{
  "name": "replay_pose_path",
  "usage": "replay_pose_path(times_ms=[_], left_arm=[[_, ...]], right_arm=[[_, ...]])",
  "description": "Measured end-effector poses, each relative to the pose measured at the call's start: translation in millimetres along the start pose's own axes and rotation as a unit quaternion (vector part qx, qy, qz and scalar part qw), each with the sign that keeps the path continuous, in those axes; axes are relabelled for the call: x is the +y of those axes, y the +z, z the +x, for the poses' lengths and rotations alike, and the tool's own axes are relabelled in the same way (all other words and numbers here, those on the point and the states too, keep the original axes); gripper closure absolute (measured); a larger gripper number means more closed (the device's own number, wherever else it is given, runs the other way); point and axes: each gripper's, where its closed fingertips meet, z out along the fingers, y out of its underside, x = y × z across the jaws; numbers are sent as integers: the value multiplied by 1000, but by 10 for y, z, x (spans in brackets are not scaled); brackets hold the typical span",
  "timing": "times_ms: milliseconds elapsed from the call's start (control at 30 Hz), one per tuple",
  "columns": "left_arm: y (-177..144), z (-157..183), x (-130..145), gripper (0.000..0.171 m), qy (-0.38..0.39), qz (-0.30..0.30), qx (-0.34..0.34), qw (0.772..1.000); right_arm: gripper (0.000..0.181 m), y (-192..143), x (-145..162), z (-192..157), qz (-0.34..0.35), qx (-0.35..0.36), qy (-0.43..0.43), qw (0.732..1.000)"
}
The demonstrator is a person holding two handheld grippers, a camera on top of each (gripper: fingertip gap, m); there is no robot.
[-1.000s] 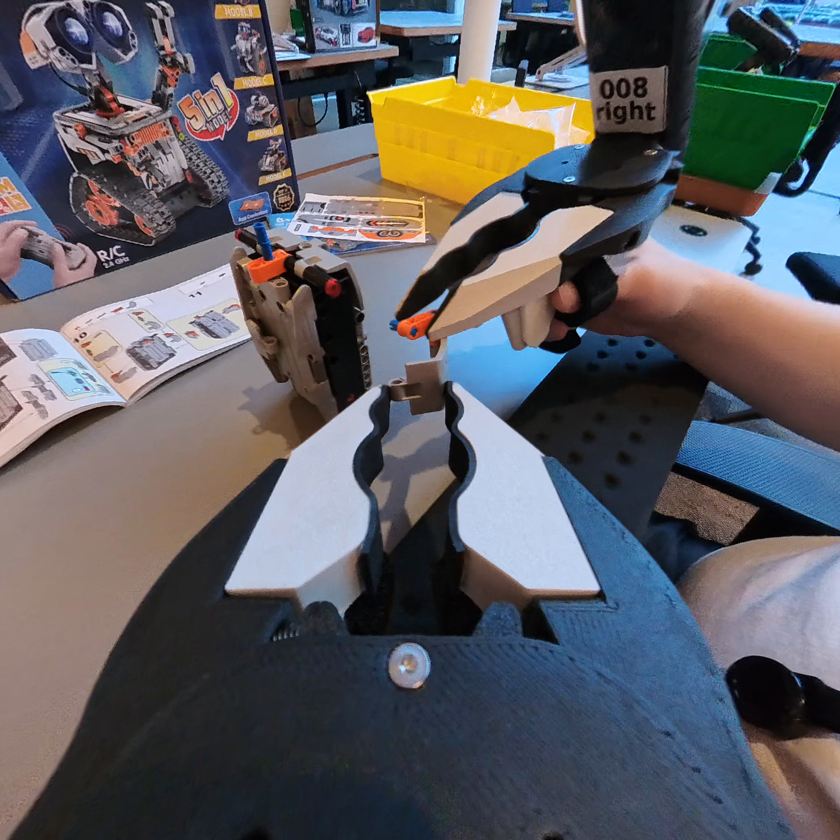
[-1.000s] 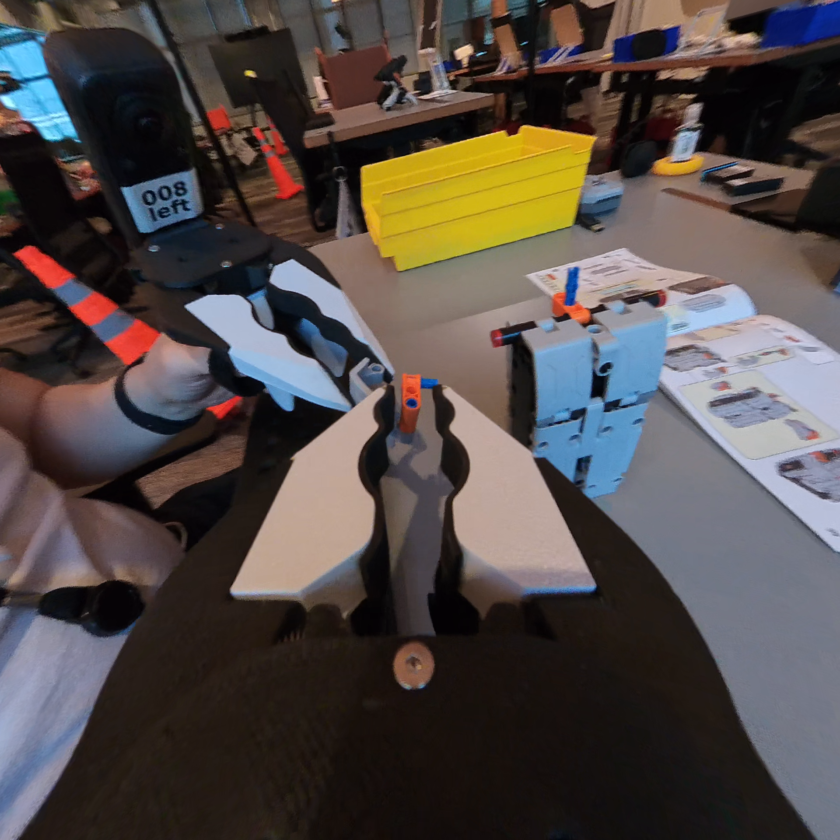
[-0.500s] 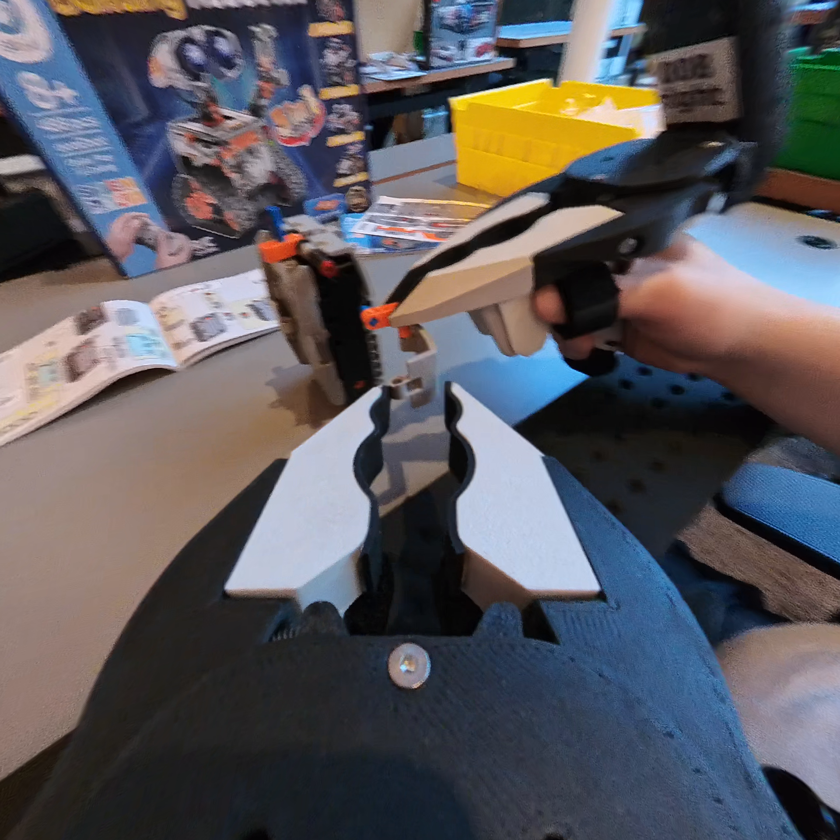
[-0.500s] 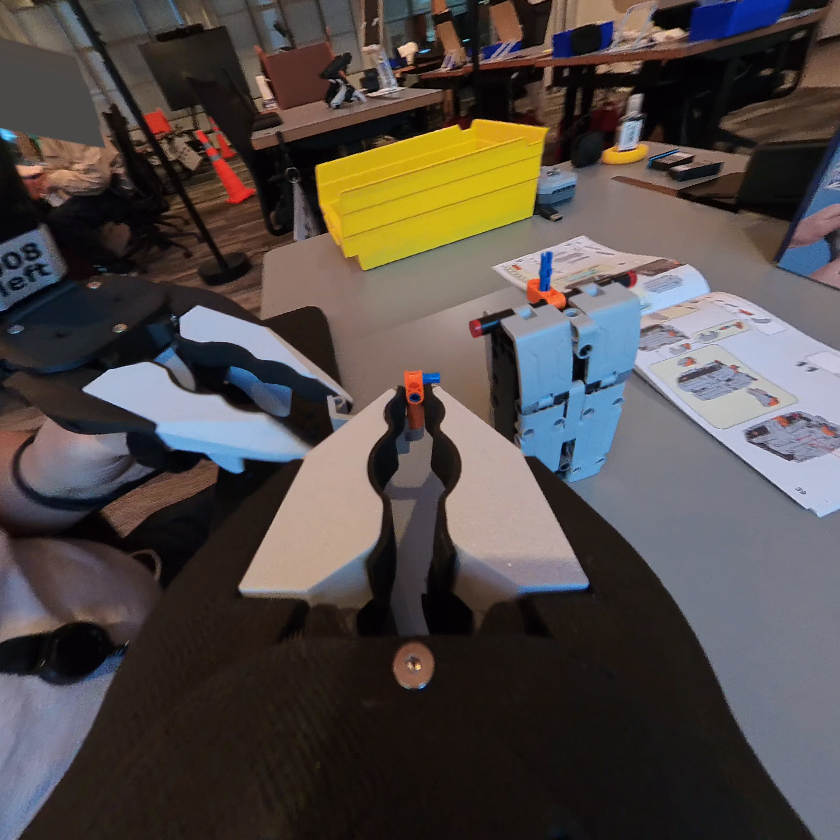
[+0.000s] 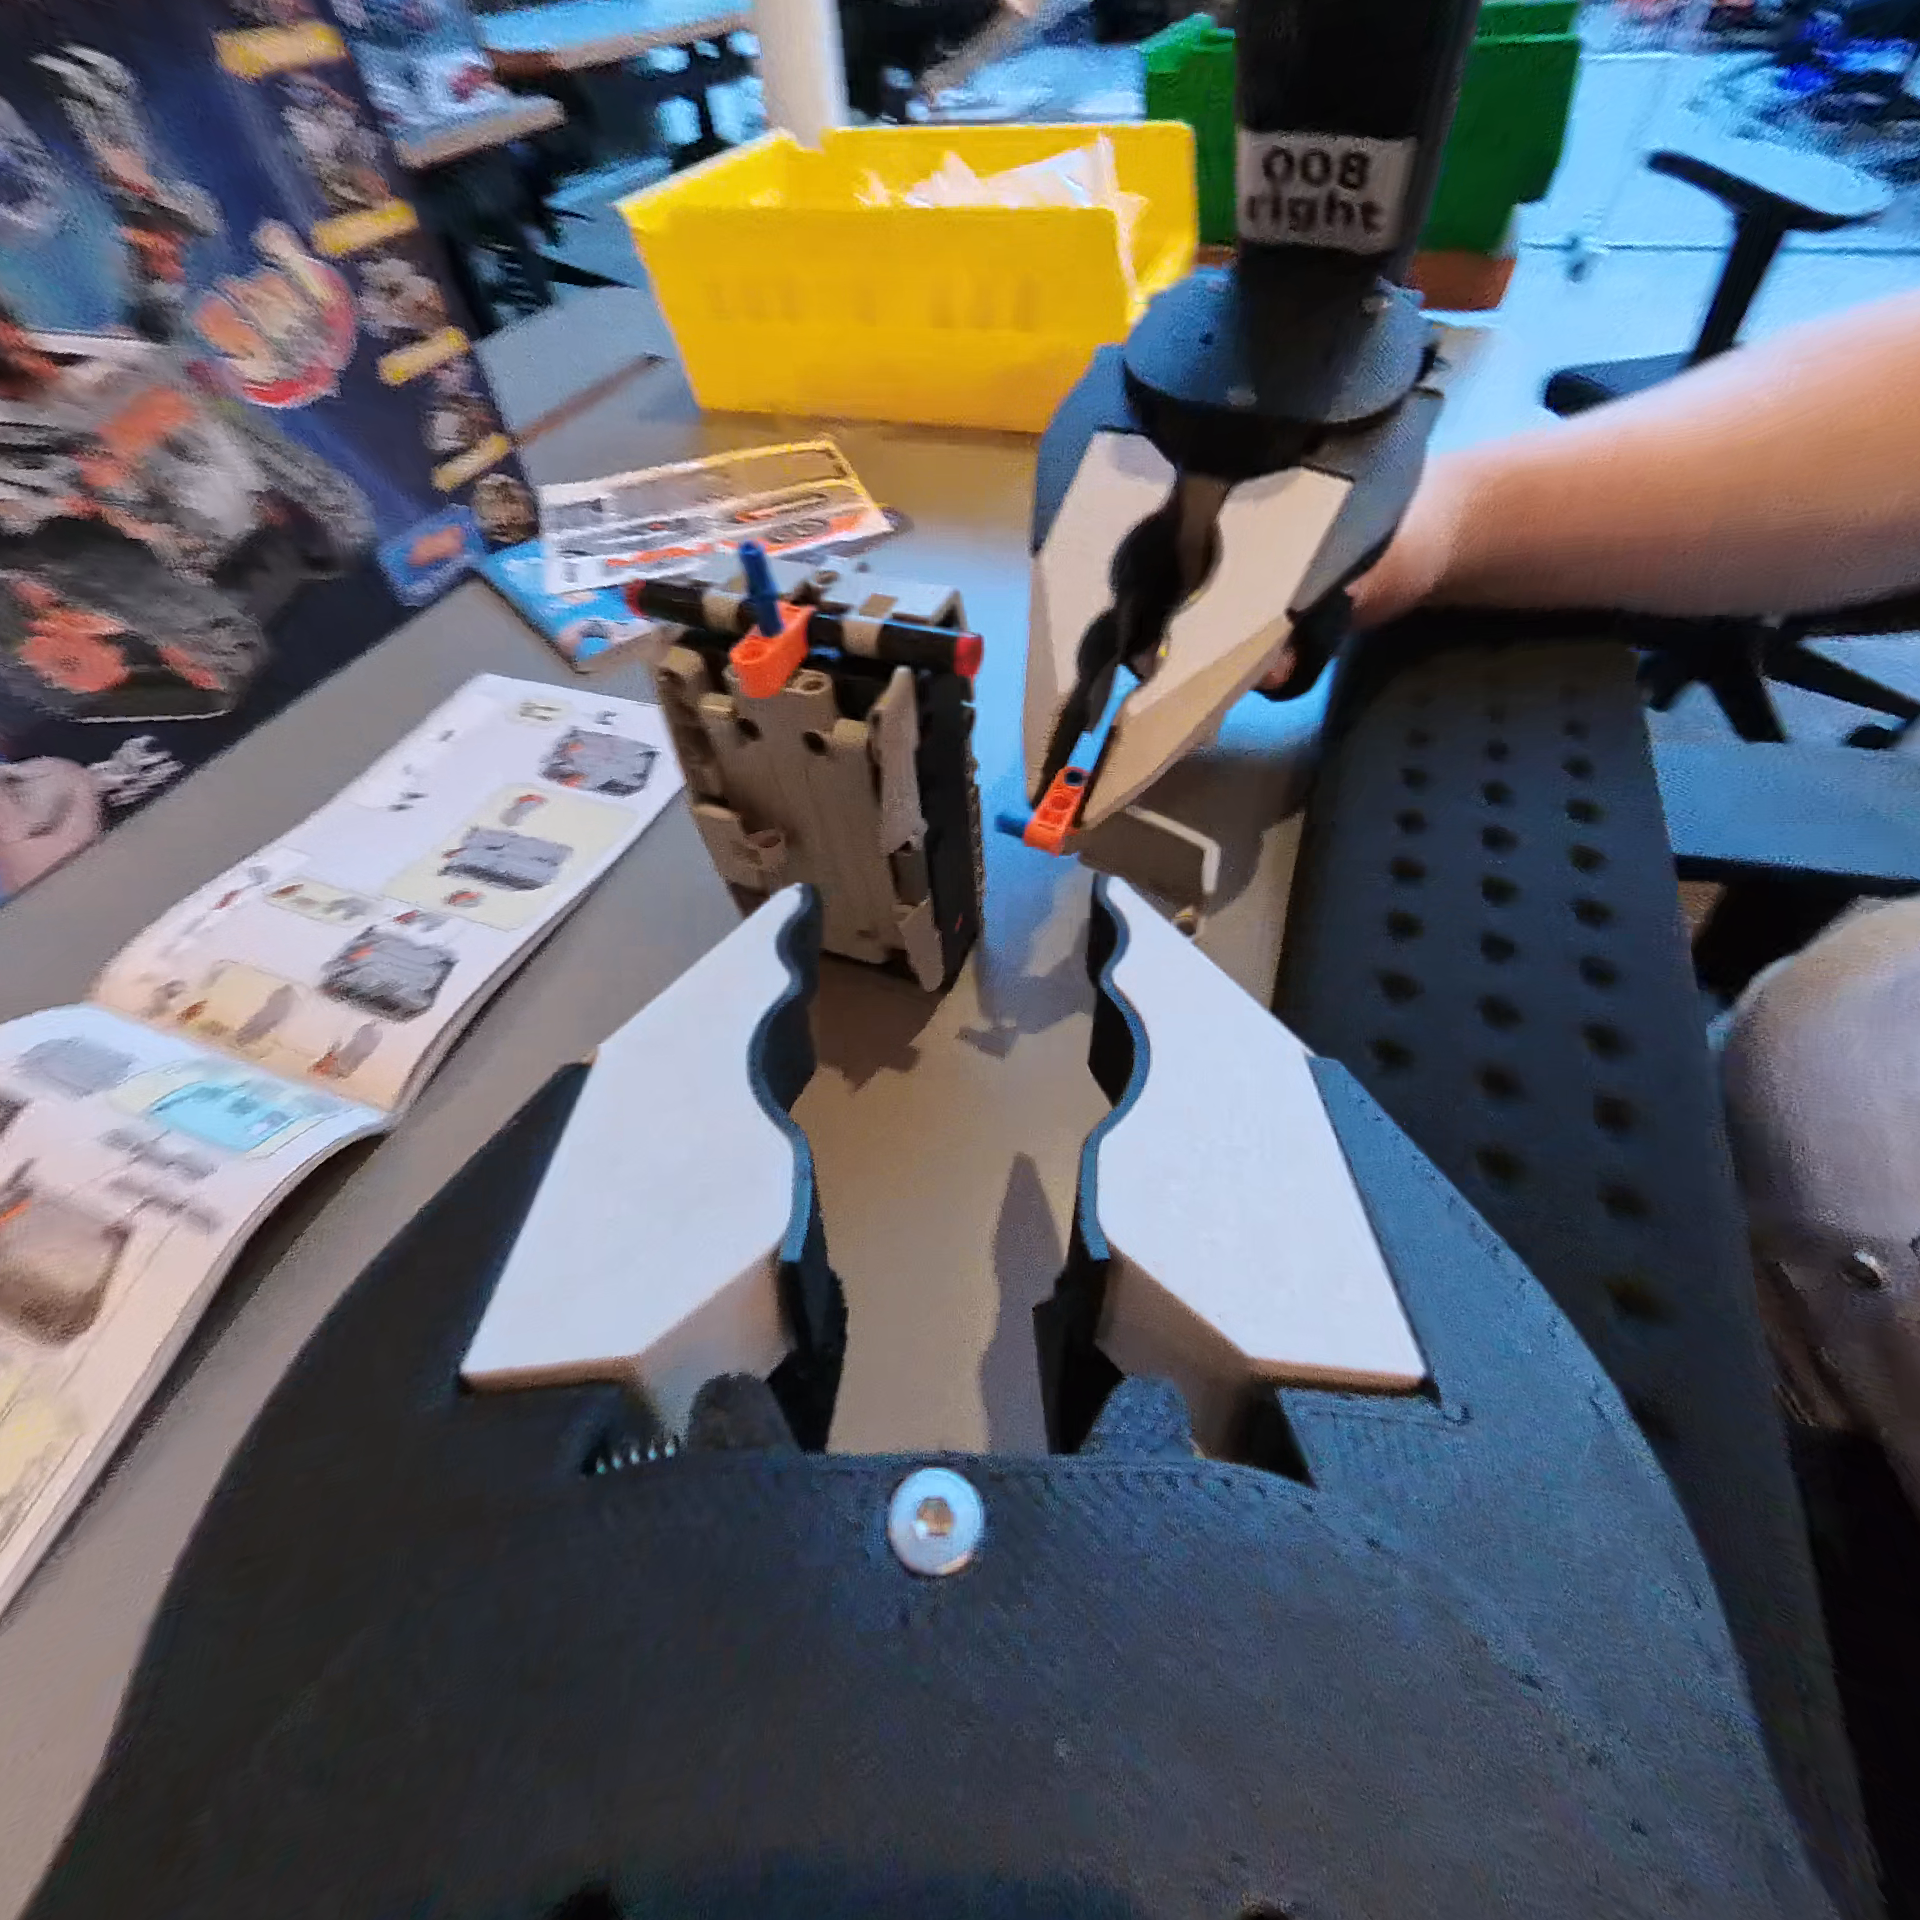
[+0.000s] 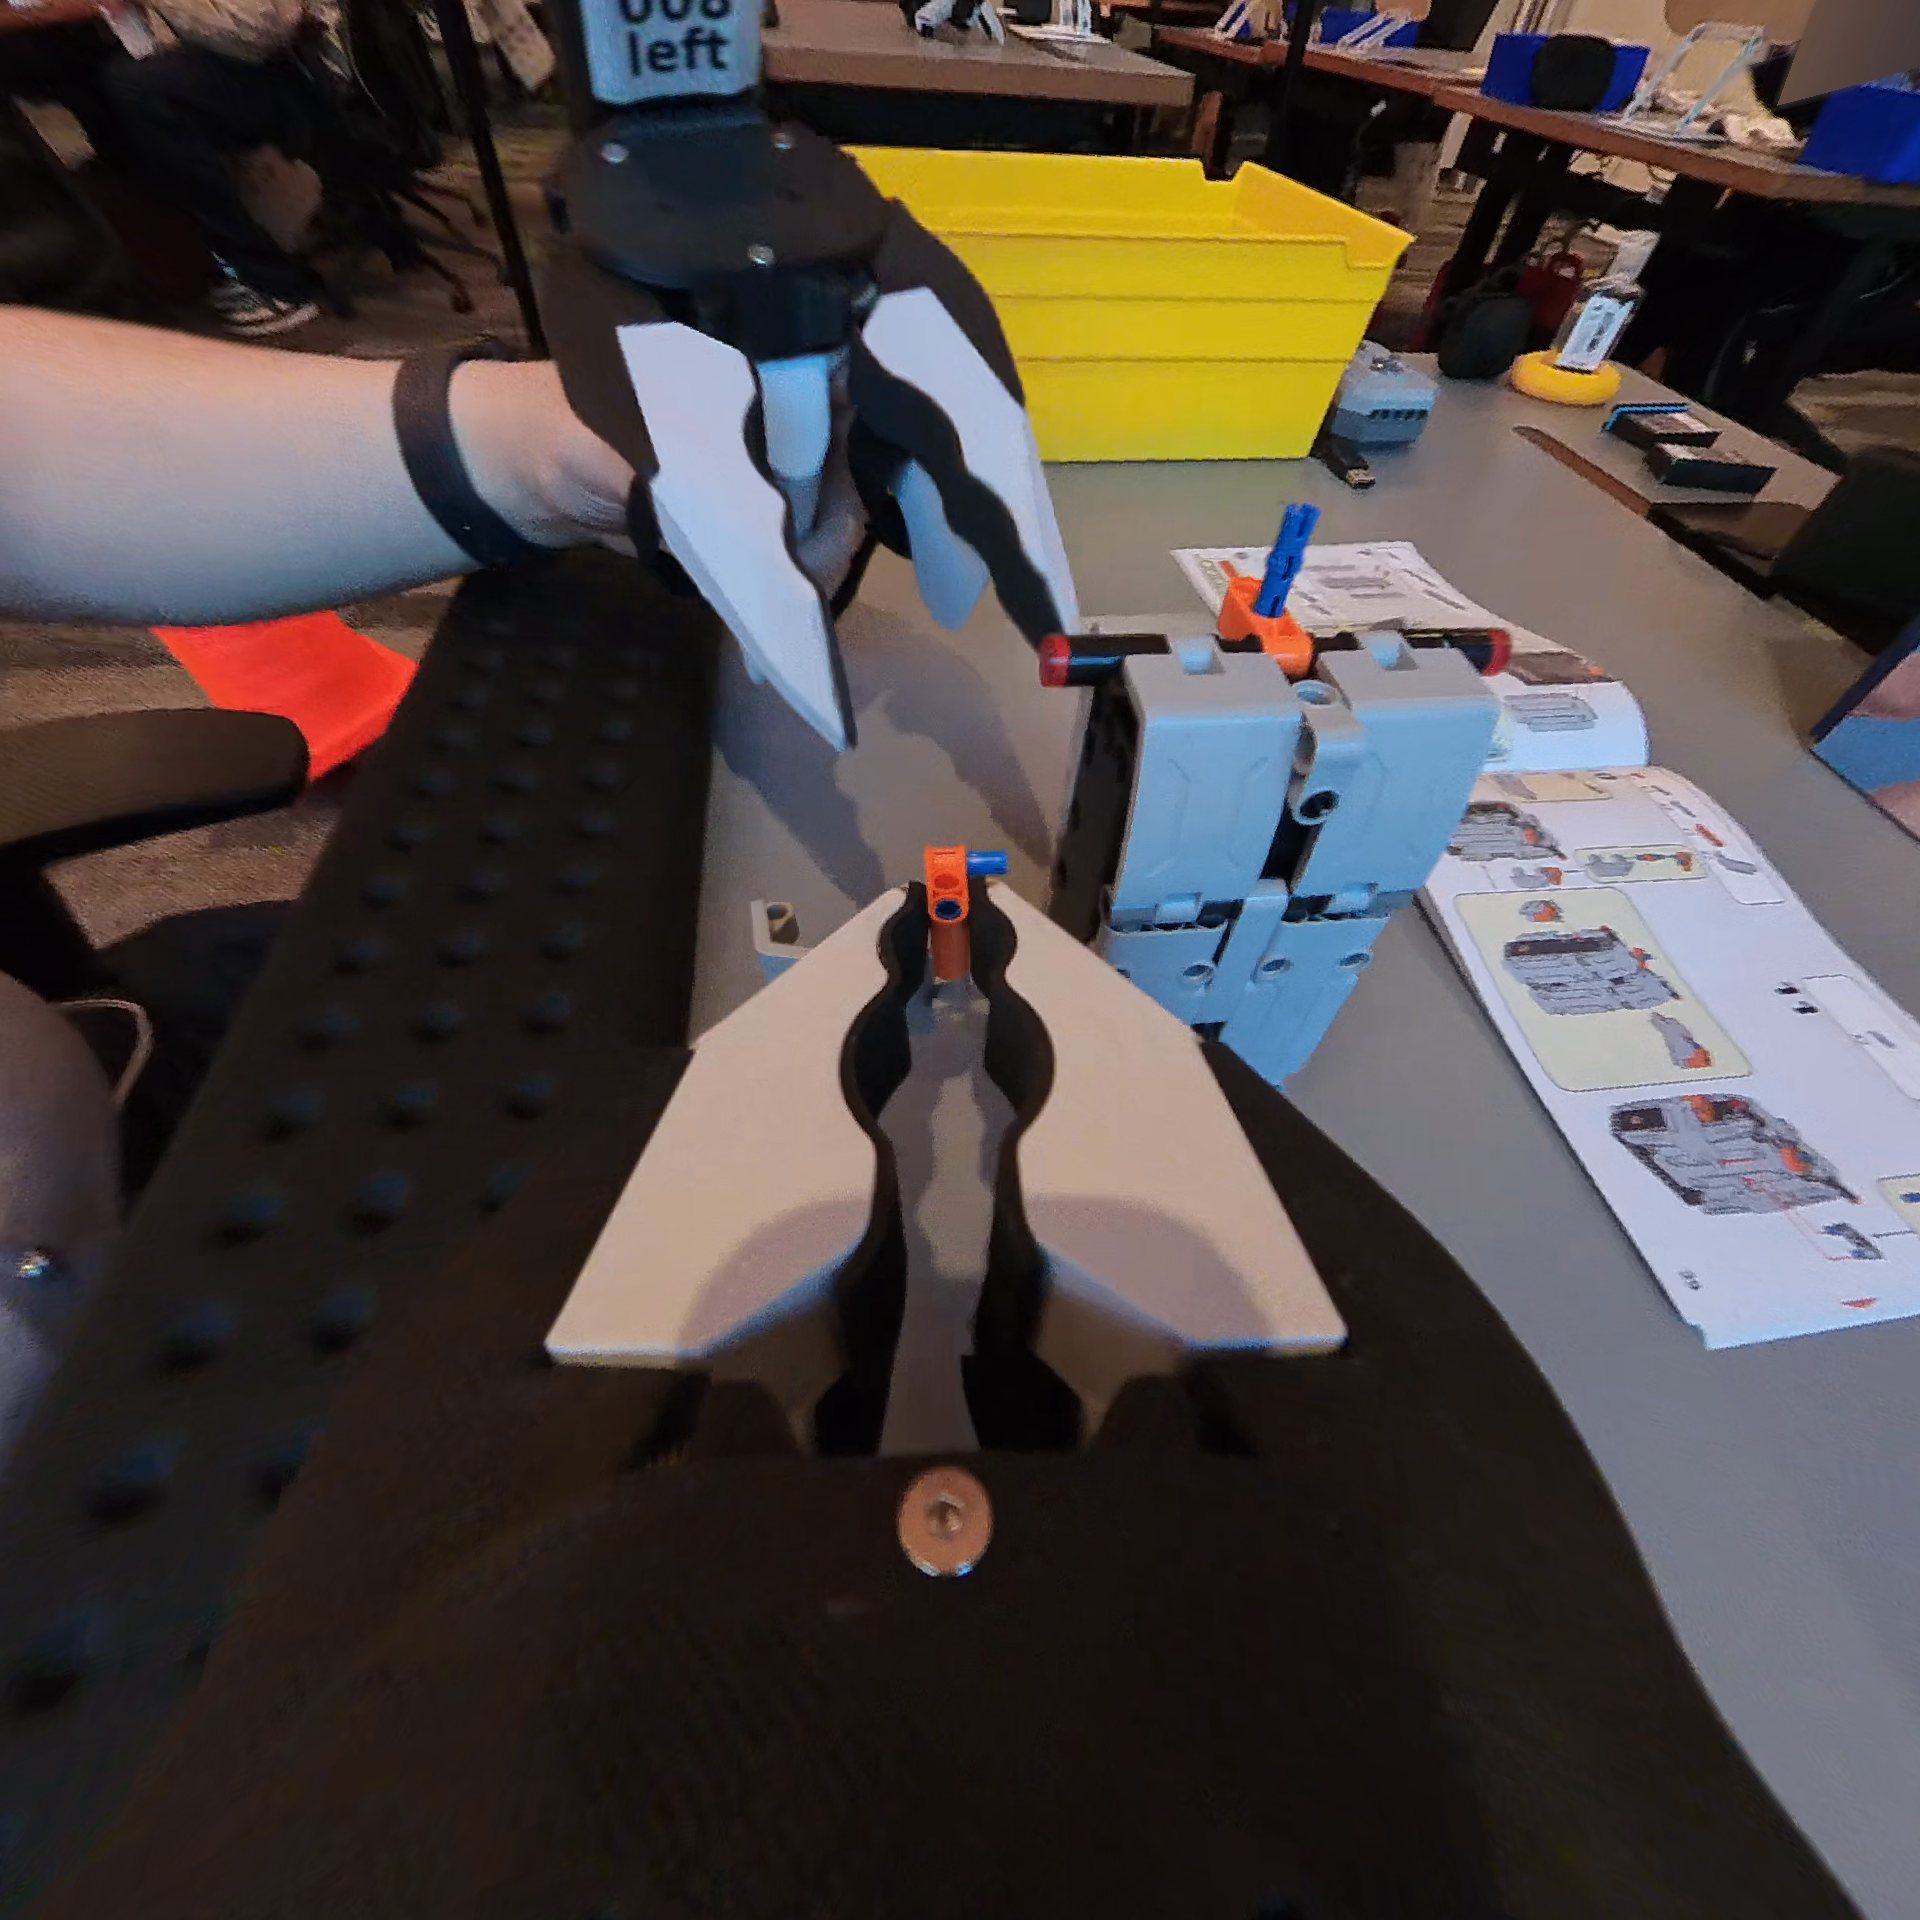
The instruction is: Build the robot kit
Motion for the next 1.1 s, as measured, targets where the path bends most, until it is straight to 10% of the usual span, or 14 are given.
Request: replay_pose_path(times_ms=[667,967,1100], left_arm=[[220,-28,228,126,16,-48,16,999],[-561,-271,-316,132,48,149,-174,972],[-489,-292,-243,133,24,139,-155,978]], right_arm=[[174,-62,-89,-106,36,-9,-14,999],[174,-965,-611,219,219,98,-32,970],[174,-1286,-597,484,261,139,23,955]])
